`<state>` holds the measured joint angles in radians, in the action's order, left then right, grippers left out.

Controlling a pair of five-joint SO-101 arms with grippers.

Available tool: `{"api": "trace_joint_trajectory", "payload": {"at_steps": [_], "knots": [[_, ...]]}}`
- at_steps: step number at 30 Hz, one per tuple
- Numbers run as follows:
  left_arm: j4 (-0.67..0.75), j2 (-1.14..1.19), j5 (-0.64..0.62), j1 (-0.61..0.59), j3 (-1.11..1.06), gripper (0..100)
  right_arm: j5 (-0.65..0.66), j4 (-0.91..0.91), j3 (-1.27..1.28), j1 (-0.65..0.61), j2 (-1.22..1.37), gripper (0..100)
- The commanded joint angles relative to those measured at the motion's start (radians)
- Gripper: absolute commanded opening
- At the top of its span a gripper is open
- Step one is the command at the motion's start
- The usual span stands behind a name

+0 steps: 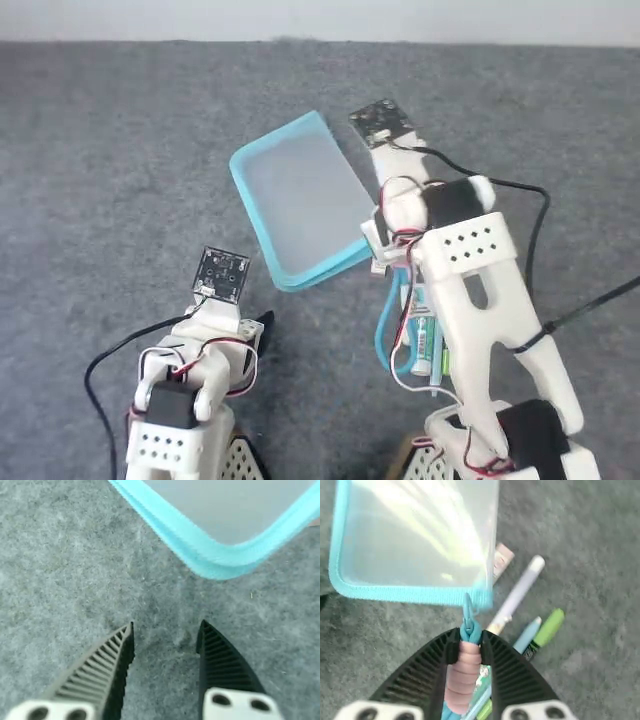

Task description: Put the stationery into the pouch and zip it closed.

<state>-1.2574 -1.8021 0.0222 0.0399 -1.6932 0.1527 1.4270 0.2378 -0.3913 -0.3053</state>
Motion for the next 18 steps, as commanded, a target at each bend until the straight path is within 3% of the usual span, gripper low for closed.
{"api": "trace_joint_trajectory", "payload": {"at_steps": [1,18], "knots": [[-0.005,-0.018,-0.011,0.000,0.007,20,0.003,-0.041,-0.021,-0.031,-0.074,1.1],[0.000,-0.018,-0.005,-0.003,0.007,20,0.011,-0.039,0.026,-0.028,-0.074,0.8]]}}
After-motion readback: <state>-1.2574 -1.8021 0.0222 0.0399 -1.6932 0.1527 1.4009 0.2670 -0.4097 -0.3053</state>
